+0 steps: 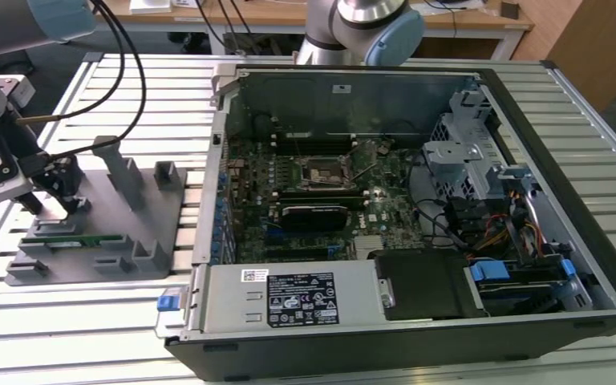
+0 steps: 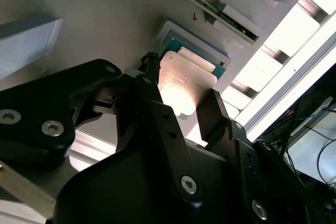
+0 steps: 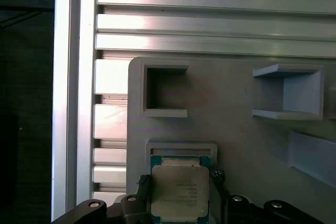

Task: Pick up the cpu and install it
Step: 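Pick up the cpu and move it towards the insertion slot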

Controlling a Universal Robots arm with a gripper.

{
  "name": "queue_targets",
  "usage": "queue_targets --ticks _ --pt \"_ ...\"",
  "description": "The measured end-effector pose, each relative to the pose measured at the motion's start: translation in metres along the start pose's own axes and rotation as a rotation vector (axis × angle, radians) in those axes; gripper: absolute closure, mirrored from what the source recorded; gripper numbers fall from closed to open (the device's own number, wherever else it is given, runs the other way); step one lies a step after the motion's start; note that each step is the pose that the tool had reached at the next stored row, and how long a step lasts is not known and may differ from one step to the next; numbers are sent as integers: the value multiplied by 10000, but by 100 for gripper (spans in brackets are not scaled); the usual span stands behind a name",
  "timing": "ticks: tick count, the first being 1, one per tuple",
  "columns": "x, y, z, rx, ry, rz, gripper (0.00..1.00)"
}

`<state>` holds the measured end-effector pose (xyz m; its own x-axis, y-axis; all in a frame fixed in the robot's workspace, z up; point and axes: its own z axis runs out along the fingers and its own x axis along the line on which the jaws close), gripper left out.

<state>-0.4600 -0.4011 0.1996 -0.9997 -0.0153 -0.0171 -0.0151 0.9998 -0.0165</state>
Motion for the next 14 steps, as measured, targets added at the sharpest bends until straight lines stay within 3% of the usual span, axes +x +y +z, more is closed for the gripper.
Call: queue_targets --ticks 14 --pt "-1 -1 -58 -2 -3 0 47"
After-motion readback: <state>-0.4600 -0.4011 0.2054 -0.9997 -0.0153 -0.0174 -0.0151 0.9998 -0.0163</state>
